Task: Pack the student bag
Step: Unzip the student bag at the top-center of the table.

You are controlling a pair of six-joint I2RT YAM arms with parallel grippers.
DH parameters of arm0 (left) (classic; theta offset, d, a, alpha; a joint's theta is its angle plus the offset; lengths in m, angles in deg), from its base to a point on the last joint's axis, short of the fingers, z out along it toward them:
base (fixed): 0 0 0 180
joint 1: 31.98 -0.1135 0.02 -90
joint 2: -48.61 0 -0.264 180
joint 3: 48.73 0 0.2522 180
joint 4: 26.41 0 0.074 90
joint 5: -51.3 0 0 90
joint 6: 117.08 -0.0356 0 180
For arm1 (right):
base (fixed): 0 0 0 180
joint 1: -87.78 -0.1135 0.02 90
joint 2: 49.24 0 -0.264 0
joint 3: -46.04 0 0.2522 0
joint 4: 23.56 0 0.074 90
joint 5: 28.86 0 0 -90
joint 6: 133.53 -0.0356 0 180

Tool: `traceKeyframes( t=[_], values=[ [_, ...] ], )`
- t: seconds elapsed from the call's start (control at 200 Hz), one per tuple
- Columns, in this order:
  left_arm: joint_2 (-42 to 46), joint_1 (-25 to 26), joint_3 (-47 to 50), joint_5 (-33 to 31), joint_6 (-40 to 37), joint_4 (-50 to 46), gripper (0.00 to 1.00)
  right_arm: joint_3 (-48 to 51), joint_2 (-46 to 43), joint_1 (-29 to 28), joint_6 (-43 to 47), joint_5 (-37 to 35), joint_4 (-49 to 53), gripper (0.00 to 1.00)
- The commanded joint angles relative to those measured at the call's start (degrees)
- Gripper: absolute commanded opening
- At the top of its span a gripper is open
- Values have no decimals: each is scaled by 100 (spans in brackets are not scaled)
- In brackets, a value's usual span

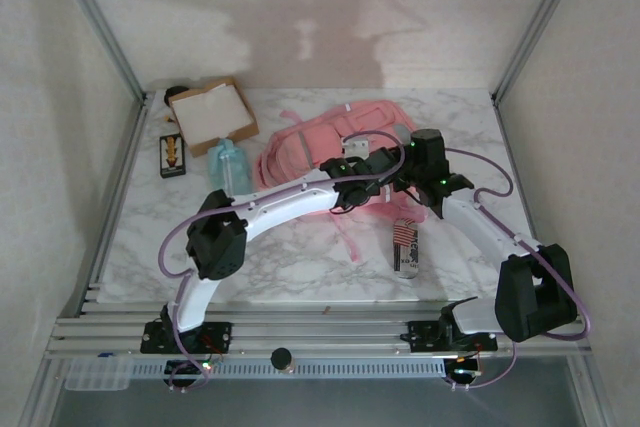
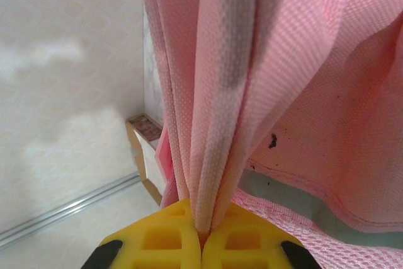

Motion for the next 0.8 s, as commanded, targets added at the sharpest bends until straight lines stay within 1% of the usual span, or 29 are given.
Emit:
traceKeyframes(
  t=[0.0, 0.07, 0.245, 0.381, 0.516, 0.646, 0.706, 0.751, 0.796],
  values=[
    [575, -86, 356, -124, 56, 18, 0, -202, -187, 159, 147, 370, -534, 0],
    [914, -117, 741, 243, 17, 200, 0, -246, -175, 287, 272, 398, -475, 0],
    [1742, -226, 1851, 1072, -114, 522, 0, -469, 146, 687, 703, 788, -308, 0],
    [2050, -349, 2279, 1005, -306, 237, 0, -652, 337, 824, 1077, 799, -216, 0],
    [2388, -586, 2871, 1066, -485, 217, 0, -832, 624, 987, 1328, 1051, -279, 0],
    [2710, -757, 3361, 1117, -686, 268, 0, -1374, 1185, 1127, 1935, 1057, 87, 0],
    [2791, -788, 3498, 1124, -734, 288, 0, -1602, 1453, 1218, 2162, 1166, 93, 0],
    [2797, -789, 3526, 1214, -783, 349, 0, -1754, 1635, 1256, 2296, 1142, 148, 0],
    [2769, -783, 3509, 1444, -826, 503, 0, -1876, 1788, 1257, 2470, 1107, 128, 0]
  ],
)
